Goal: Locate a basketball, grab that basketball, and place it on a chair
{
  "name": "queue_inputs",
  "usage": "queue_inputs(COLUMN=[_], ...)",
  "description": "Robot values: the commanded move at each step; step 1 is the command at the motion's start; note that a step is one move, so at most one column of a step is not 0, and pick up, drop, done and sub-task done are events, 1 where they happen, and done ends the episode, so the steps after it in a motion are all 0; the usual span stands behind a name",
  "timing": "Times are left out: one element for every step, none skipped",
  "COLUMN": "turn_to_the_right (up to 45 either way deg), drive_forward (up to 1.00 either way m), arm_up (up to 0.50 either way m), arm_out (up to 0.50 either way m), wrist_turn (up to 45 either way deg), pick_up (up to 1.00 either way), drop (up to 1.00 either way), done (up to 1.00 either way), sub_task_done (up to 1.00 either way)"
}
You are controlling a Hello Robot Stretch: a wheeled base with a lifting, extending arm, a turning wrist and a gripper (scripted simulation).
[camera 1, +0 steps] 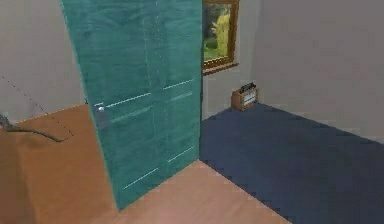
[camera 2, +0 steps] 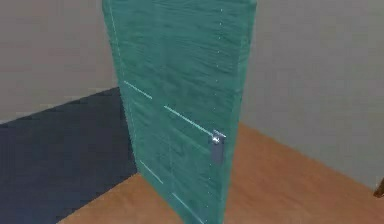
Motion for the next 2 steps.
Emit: queue_inputs(turn_to_the_right=[45.0,0.0], drive_forward=[0.00,1.00], arm_up=[0.00,0.00], arm_out=[0.00,0.00], wrist_turn=[0.0,0.0], pick_up=[0.00,0.00], drop=[0.00,0.00], done=[0.00,0.00], sub_task_done=[0.00,0.00])
